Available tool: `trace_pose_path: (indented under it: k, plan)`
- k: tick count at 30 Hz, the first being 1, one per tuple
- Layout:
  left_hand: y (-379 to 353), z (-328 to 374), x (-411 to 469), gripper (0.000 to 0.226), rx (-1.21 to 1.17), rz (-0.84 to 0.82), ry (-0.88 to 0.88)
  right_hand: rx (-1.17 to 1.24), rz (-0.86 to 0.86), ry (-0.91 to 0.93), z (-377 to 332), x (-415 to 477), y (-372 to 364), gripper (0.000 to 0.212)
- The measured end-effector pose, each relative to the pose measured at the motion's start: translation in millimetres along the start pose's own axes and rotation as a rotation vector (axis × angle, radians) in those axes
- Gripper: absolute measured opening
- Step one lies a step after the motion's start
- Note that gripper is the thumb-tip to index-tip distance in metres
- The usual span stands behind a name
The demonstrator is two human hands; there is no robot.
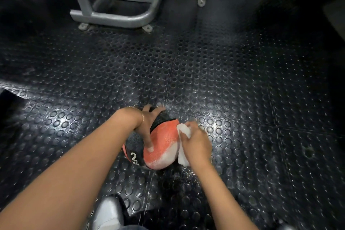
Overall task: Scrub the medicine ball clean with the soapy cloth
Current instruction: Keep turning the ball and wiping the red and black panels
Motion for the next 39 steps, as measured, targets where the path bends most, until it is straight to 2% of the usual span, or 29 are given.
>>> trace_pose_path:
  k: [4,8,14,19,23,28,33,39]
  plan:
    - [-1,0,-1,0.141,0.117,-0.02,0.034,-0.092,0.011,0.128,-6,-21,-9,0.029]
    - [-3,2,0,0.141,0.098,-0.015,0.016,-0.023,-0.025,-0.012,9,1,-5,0.027]
    - [-8,-24,4,0.148,0.08,0.009,-0.045,-0.122,-0.107,0.087,-10,-12,-17,0.033]
    - [-15,-33,3,0.148,0.046,0.023,-0.054,0.036,-0.099,-0.009,-2,13,-16,0.023]
    - [-16,-38,1,0.148,0.053,0.019,-0.051,-0.023,-0.141,0.05,-9,8,-22,0.028]
    - [-21,-34,0,0.146,0.092,0.021,-0.038,0.028,-0.119,-0.027,-5,22,-18,0.019]
    - [-15,-32,-2,0.146,0.109,0.006,-0.044,0.056,-0.139,0.022,-9,8,-18,0.022]
    - [-15,-25,-1,0.144,0.131,0.022,-0.031,0.049,-0.149,-0.045,-6,20,-13,0.023]
Point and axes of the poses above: each hand's wrist, its own x-axis towards the middle knuckle, its own y-axis out of the back of the hand, z = x × y, the point moved 8 cm from there along x, towards the middle knuckle, and after that the axes turned 15 degrees about -z, right-handed, at the moved point
